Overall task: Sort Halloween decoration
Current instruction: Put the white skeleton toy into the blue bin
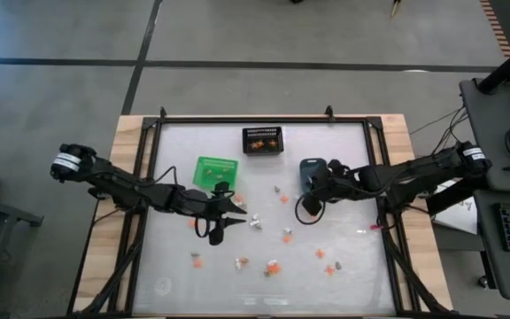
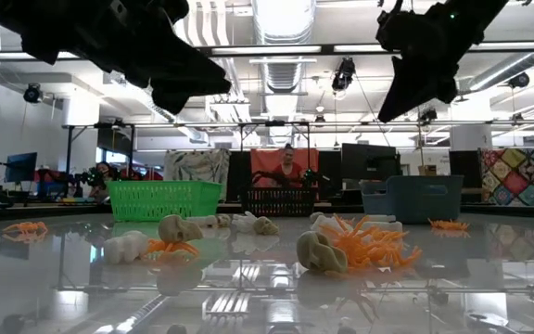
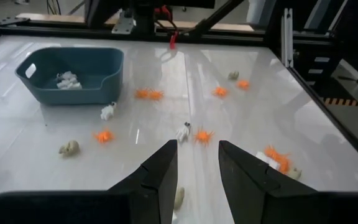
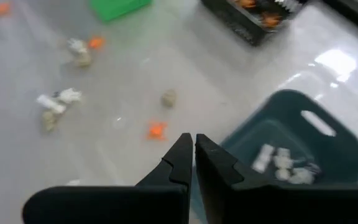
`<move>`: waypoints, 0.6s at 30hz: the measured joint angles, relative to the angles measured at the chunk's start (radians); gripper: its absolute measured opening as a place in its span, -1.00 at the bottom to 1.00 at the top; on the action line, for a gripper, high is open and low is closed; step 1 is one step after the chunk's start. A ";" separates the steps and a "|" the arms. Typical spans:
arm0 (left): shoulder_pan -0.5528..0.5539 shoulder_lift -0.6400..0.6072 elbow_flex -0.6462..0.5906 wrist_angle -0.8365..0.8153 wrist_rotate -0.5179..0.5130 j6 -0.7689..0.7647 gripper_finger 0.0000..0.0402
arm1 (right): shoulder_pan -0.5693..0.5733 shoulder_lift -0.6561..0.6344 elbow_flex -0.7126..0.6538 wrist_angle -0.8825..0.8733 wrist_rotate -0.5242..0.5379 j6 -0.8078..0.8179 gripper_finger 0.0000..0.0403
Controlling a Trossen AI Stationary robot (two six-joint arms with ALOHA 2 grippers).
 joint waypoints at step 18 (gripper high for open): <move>0.011 -0.049 0.000 0.106 -0.079 0.172 -0.50 | -0.046 0.116 0.110 -0.090 -0.189 -0.433 -0.94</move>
